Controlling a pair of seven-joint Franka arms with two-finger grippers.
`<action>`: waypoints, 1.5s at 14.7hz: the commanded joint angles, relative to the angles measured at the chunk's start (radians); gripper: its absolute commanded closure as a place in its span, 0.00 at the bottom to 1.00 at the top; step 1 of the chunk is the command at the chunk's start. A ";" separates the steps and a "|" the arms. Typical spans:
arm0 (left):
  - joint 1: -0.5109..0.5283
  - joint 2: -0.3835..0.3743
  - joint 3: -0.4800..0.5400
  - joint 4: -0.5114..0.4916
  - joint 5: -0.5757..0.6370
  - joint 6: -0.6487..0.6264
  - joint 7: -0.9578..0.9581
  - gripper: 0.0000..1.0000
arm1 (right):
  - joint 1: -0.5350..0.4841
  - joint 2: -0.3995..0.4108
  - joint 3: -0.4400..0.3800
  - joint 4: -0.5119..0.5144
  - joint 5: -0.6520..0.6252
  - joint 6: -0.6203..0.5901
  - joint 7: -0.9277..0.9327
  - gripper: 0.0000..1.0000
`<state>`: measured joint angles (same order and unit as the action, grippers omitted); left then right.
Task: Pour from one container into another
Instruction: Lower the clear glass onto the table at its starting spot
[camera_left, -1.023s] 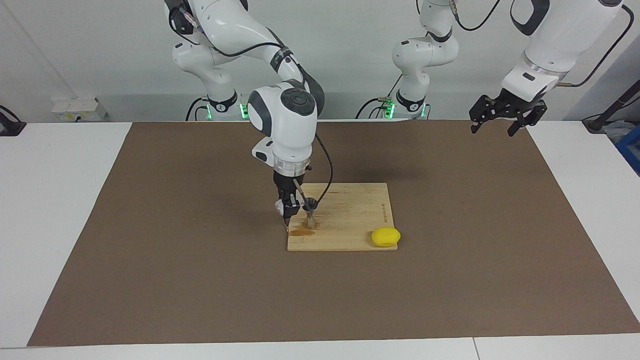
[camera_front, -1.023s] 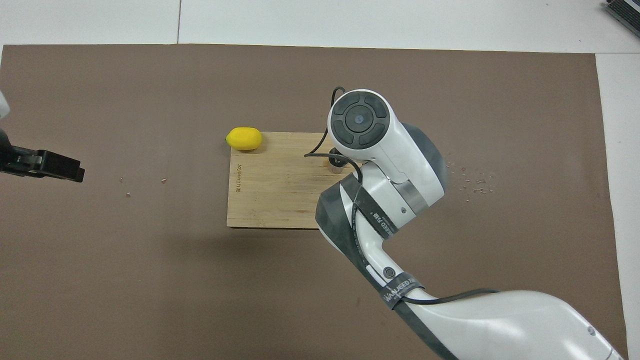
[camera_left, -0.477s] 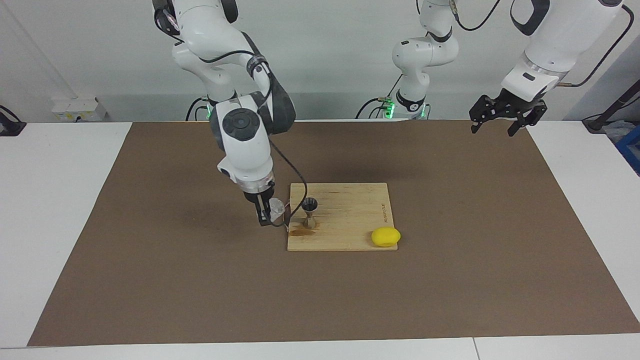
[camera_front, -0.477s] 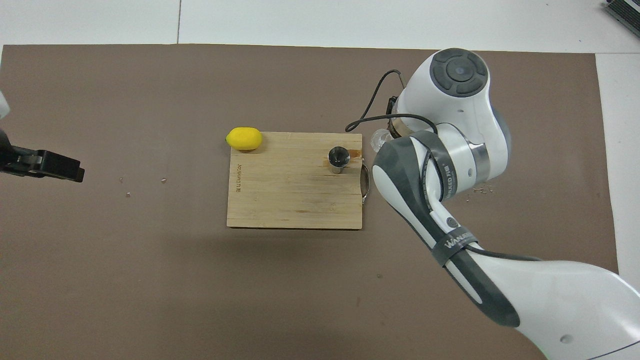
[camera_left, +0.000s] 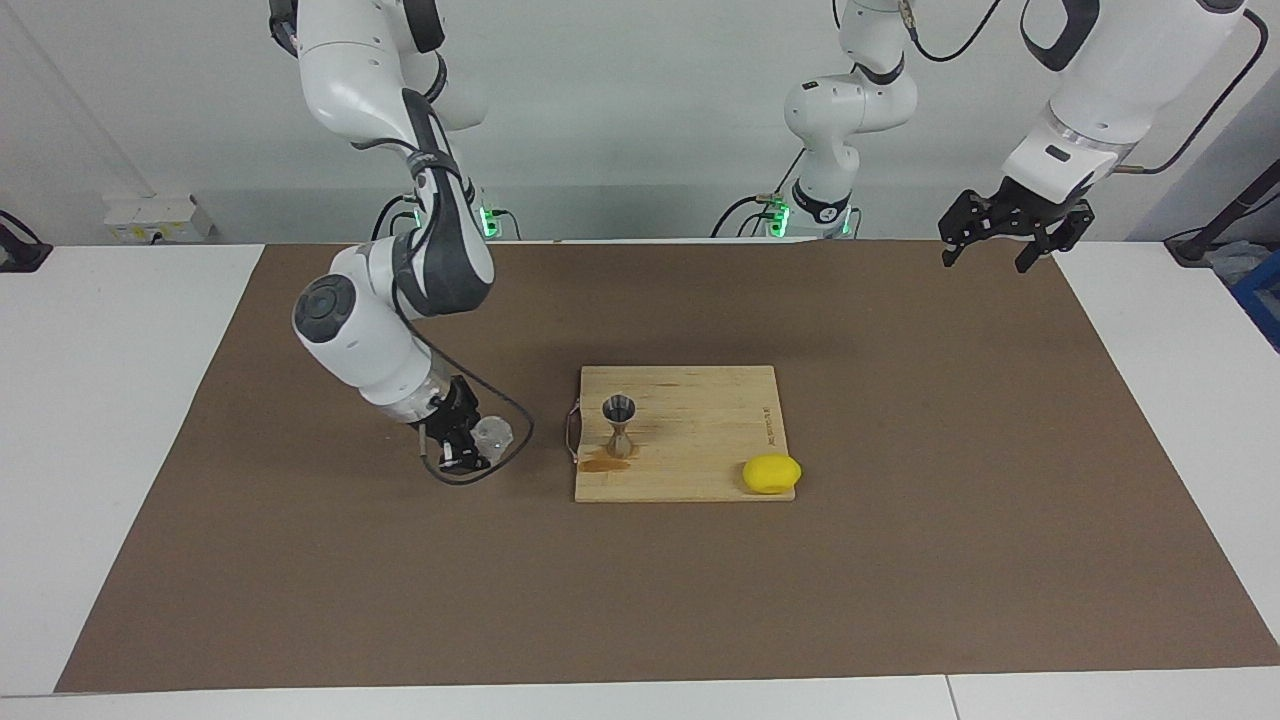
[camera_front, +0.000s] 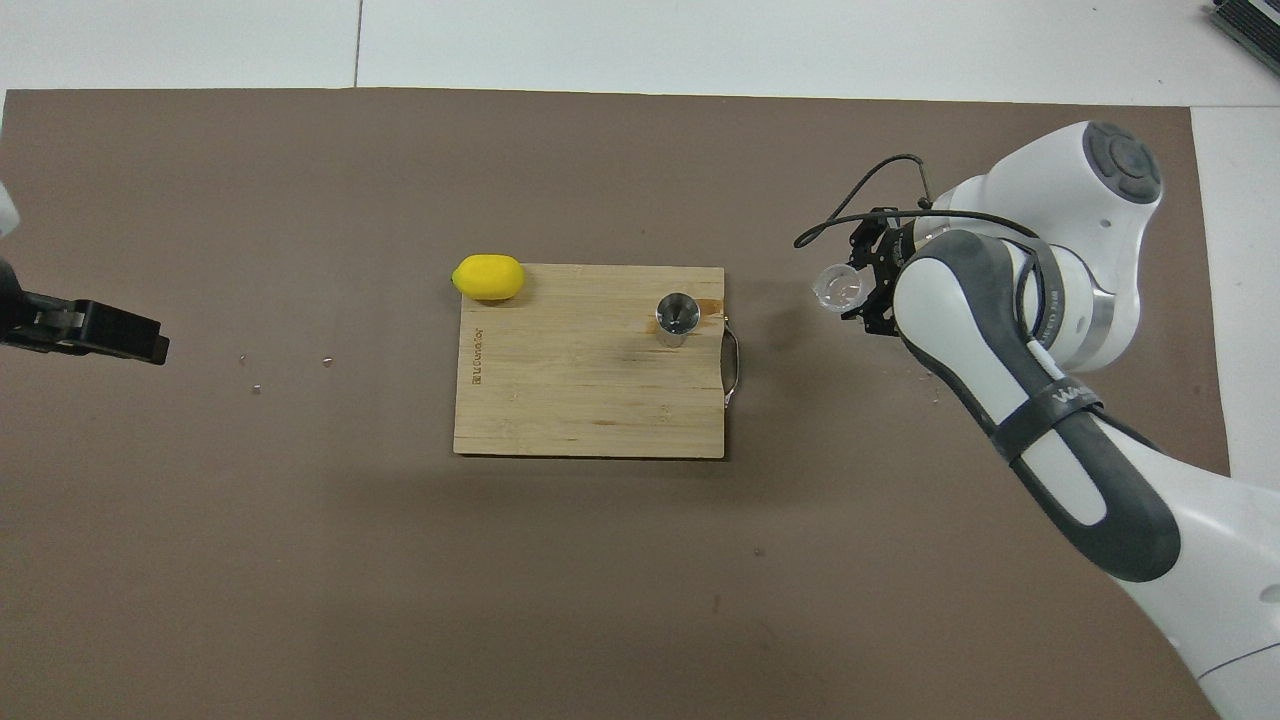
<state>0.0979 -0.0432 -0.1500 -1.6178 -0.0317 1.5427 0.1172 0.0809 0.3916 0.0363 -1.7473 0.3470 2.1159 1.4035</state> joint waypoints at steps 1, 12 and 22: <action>0.003 -0.033 0.001 -0.039 0.006 0.016 0.013 0.00 | -0.067 -0.059 0.013 -0.124 0.108 0.038 -0.142 0.89; 0.003 -0.033 0.001 -0.039 0.006 0.016 0.013 0.00 | -0.289 -0.034 0.013 -0.254 0.268 0.009 -0.577 0.87; 0.003 -0.033 0.001 -0.039 0.006 0.016 0.013 0.00 | -0.400 -0.040 0.005 -0.290 0.267 0.007 -0.633 0.59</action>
<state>0.0979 -0.0432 -0.1500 -1.6178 -0.0317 1.5426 0.1172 -0.2903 0.3627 0.0389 -1.9964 0.6045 2.1014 0.8124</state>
